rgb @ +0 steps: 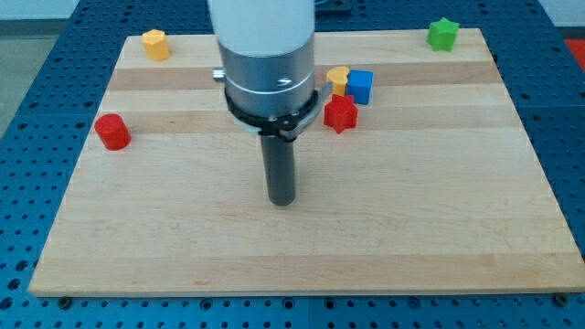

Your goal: Push the green circle to the right center

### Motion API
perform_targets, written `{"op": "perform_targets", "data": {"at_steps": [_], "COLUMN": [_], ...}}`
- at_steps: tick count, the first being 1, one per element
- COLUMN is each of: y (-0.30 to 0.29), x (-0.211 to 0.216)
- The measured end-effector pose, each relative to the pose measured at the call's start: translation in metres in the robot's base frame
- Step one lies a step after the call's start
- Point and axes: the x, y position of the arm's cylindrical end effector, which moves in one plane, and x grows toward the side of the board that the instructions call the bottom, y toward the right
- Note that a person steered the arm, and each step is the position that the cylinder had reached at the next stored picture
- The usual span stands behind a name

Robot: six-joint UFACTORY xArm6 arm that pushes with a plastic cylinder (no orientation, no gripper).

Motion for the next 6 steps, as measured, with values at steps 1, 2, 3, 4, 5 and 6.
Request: {"op": "perform_targets", "data": {"at_steps": [1,2,3,4,5,6], "y": [-0.023,-0.096,-0.084,-0.032,-0.016,-0.03], "x": [-0.015,-0.009,-0.024,-0.026,-0.04,-0.057]}}
